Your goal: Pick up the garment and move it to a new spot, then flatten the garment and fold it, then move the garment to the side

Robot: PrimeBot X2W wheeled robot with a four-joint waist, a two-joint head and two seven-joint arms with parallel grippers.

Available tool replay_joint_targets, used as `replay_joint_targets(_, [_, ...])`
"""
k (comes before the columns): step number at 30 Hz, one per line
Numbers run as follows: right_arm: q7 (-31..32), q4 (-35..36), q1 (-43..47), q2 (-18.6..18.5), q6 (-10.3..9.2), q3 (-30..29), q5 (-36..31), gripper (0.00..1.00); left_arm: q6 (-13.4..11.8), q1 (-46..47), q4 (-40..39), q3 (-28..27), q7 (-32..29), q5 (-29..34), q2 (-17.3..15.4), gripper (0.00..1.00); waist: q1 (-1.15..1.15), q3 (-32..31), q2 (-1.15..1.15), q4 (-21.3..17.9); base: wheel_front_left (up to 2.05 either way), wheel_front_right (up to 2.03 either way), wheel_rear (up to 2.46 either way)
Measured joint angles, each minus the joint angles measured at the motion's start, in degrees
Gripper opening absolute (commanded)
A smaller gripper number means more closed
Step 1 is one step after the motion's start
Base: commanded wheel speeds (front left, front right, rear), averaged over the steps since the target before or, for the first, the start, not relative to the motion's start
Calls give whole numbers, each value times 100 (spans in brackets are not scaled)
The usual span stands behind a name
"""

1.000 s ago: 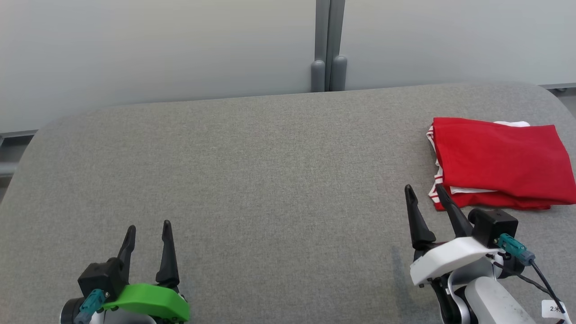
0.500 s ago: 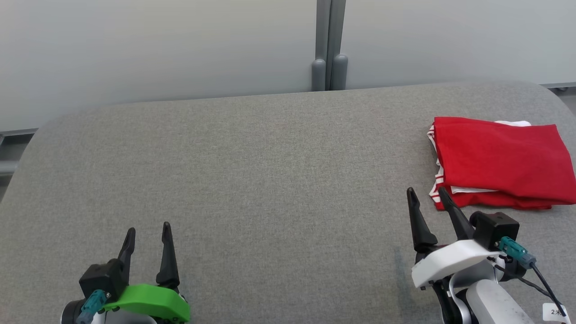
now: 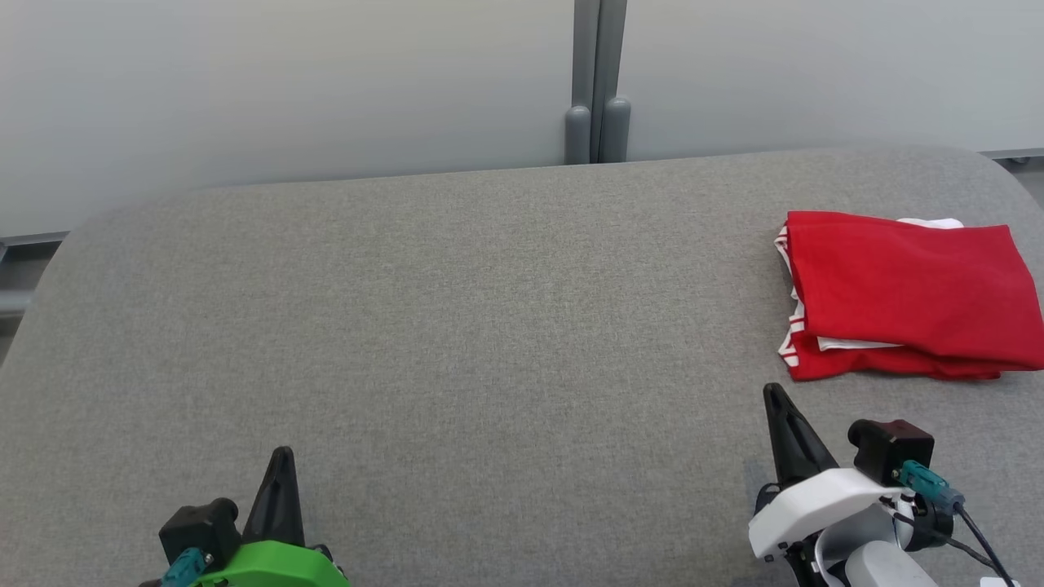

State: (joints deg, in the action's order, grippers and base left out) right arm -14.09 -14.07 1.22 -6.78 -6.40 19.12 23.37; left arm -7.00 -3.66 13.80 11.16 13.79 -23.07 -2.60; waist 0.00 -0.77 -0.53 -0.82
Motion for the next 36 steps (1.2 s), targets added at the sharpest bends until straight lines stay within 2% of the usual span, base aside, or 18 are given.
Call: replay_joint_targets(36, [594,65,-19,127,415,-792,2508,0,488,133,44,-543,-713,-2397,3,0,0,36,0,31,0,0,0])
